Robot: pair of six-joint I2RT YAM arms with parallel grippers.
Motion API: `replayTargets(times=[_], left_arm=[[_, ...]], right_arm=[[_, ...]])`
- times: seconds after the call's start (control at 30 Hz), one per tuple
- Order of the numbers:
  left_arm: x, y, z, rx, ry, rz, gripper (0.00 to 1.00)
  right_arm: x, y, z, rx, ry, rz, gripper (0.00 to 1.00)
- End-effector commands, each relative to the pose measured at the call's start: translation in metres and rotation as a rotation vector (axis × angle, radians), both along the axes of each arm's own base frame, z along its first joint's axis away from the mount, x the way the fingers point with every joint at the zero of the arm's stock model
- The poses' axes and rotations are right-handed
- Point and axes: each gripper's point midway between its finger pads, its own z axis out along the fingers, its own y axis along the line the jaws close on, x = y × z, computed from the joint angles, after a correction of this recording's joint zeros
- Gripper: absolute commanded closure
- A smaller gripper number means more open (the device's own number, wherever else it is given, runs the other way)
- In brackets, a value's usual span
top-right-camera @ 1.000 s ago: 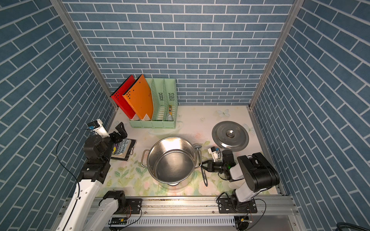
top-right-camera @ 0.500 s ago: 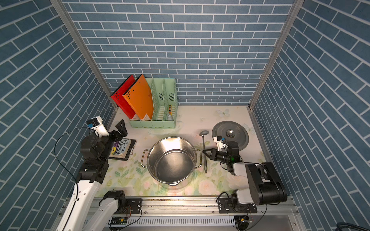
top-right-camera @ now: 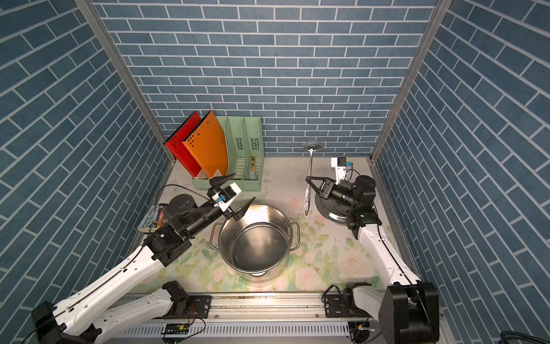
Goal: Stir the soup with a spoon
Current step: Pick up the spoon from the center of the board.
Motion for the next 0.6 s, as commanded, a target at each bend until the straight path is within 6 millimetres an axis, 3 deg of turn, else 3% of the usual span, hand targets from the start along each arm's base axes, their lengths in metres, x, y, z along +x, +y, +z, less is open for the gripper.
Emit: replayTargets(times=[0.0,0.2,0.33,0.57], left_arm=[[-0.014,-0.015,-0.015,0.35,-0.401,-0.005,0.01],[-0.044,-0.023,-0.024,0.471,-0.737,-0.03,0.06],[-0.064,-0.038,-0.044,0.549,-0.808,-0.133,0.17],[-0.085,-0.053,-0.02,0.465,-0.872,-0.137,0.28]], right_arm=[[-0.037,0.037,0.026,0.072,0.047,0.168,1.0],[-0.062,0.067,0.025,0.111,0.142,0.263,1.0],[-0.074,0.086,0.026,0.13,0.183,0.33,1.0],[-0.088,0.111,0.005,0.101,0.262,0.393,1.0]])
